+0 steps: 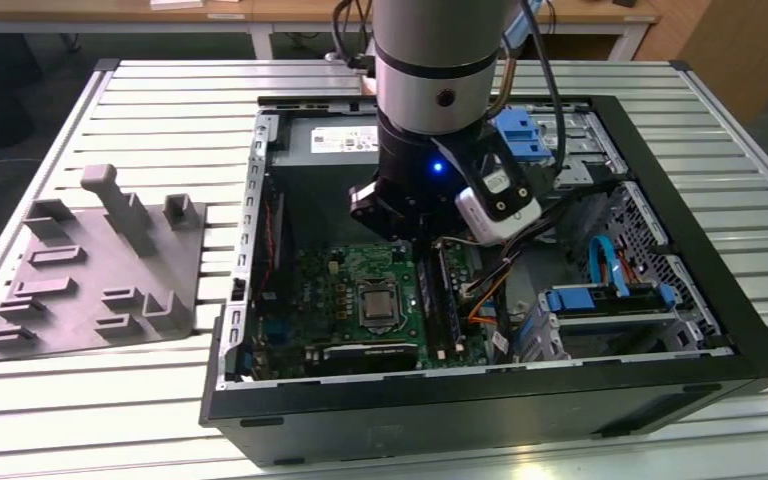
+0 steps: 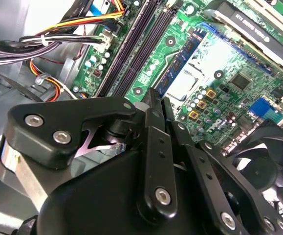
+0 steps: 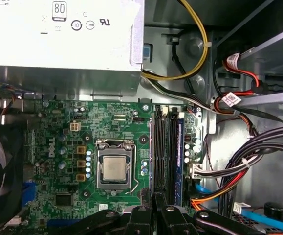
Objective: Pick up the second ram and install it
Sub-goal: 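Insert the second ram into the second slot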
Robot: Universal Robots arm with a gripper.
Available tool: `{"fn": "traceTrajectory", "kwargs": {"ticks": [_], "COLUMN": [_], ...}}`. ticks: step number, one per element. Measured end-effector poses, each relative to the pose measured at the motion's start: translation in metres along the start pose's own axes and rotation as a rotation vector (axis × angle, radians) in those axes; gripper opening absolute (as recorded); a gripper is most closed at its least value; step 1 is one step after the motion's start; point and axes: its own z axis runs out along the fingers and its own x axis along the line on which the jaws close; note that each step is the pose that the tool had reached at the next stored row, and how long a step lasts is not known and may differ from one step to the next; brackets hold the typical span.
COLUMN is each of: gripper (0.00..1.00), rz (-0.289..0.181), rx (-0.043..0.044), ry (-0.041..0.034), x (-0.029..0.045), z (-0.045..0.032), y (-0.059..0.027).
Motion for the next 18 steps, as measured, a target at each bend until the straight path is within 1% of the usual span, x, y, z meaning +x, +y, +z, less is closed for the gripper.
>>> {"fn": "traceTrajectory", "kwargs": {"ticks": [18], "gripper": [0.14], "rz": [0.092], "rx": [0.0050], "ry": [-0.0002], "x": [0.0000], "z": [0.0008], "y": [0.0000]}}
